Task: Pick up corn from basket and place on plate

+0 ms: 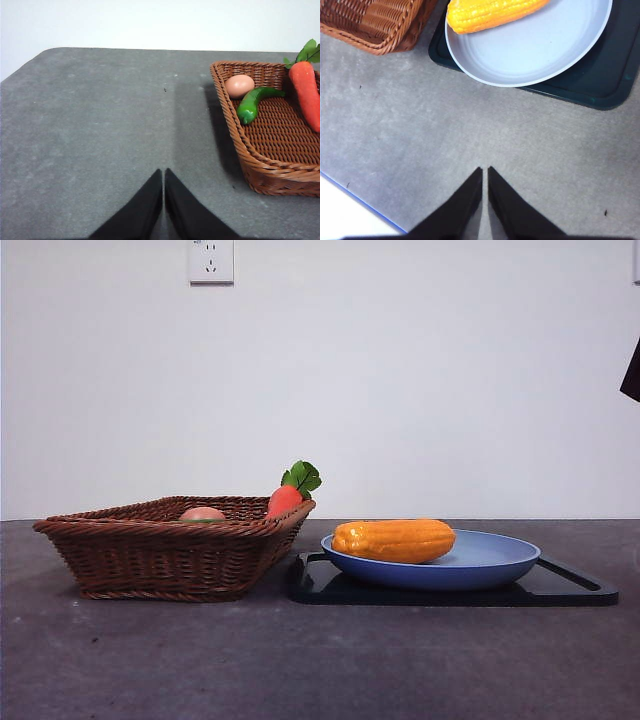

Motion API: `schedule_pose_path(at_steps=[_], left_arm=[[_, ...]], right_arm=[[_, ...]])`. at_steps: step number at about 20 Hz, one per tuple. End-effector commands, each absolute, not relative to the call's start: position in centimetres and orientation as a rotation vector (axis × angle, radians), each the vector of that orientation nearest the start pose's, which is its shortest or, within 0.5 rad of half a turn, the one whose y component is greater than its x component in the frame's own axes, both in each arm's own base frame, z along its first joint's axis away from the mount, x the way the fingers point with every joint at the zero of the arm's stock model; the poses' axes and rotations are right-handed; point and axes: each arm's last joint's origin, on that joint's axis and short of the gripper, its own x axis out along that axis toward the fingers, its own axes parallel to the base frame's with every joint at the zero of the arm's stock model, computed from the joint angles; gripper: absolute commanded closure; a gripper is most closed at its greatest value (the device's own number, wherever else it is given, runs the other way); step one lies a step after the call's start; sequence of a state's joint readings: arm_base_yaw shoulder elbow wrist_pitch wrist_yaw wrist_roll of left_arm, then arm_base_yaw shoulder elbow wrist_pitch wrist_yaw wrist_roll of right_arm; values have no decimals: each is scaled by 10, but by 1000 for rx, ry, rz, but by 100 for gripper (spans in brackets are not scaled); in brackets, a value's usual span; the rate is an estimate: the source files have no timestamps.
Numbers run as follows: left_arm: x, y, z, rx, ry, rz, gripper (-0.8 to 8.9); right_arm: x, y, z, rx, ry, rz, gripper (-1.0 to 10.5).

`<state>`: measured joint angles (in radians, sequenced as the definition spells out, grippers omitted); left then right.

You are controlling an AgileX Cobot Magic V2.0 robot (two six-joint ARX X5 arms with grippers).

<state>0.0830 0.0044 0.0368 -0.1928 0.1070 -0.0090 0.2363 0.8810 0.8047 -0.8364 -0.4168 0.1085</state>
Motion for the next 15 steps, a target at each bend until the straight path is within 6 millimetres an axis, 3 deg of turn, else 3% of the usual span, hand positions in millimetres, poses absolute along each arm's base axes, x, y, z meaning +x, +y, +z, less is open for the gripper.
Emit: schedule_pose_path(at_steps=[1,15], left_arm=[[94,5,149,-43,204,-21,806],[95,5,150,-42,194,-21,806]], right_arm=[[153,49,275,171,947,565,944],[153,49,275,171,947,565,944]])
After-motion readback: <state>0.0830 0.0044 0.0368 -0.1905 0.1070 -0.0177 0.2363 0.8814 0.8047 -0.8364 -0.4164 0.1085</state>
